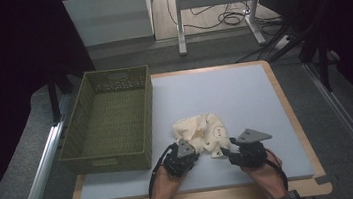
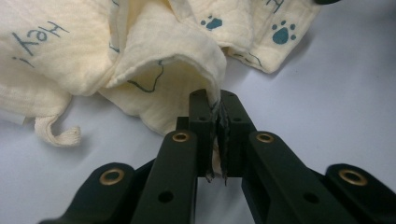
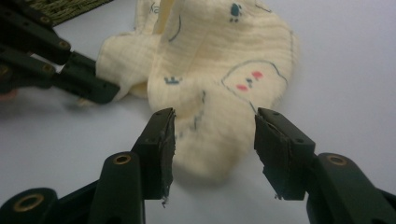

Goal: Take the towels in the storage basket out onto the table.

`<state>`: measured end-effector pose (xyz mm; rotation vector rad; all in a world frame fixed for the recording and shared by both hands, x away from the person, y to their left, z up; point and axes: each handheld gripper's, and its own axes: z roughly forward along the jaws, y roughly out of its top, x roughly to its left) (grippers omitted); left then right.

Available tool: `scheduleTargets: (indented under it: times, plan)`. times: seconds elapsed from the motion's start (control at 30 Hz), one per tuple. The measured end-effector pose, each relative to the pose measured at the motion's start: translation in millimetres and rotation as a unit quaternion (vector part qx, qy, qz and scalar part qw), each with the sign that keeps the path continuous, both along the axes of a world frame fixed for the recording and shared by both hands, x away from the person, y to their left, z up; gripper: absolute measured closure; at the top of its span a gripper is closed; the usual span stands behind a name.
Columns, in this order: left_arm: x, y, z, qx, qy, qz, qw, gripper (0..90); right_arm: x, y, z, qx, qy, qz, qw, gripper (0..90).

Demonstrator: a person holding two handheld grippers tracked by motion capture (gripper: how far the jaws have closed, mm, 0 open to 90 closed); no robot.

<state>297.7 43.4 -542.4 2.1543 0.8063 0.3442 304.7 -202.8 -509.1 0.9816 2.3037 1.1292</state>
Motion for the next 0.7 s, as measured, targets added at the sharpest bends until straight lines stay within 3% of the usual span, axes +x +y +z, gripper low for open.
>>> scheduleTargets:
  times: [0.13,0.2,0.27,0.33,0.47,0.6,0.7]
  plan:
    - [-0.7,-0.5,0.1,0.004,-0.004,0.0,1.0,85.4,13.1,17.3,-6.4,-0.035,0.0,0.006,0.9994,53.6]
    - [-1.4,-1.0,0.0,0.005,-0.006,0.001,1.0,85.4,16.4,23.1,-10.9,-0.062,-0.005,0.005,0.9981,63.8]
    - [-2.2,-1.7,0.0,0.008,-0.01,-0.002,0.9999,85.9,18.5,24.7,-15.5,-0.073,-0.001,0.004,0.9973,77.8]
    - [-2.6,-1.5,0.2,0.007,-0.012,-0.005,0.9999,85.9,19.2,23.5,-18.2,-0.069,0.006,0.006,0.9976,86.1]
    - [-5.9,4.0,2.1,-0.014,-0.025,-0.008,0.9996,86.3,17.8,14.4,-10.6,-0.053,-0.002,-0.002,0.9986,87.5]
    - [-6.1,11.5,2.3,-0.023,-0.021,-0.001,0.9995,86.3,19.5,-6.3,0.4,-0.037,-0.014,-0.035,0.9986,87.6]
    - [-7.5,14.2,5.1,-0.019,-0.023,0.003,0.9995,86.3,21.8,-25.6,5.1,-0.03,-0.023,-0.058,0.9976,87.5]
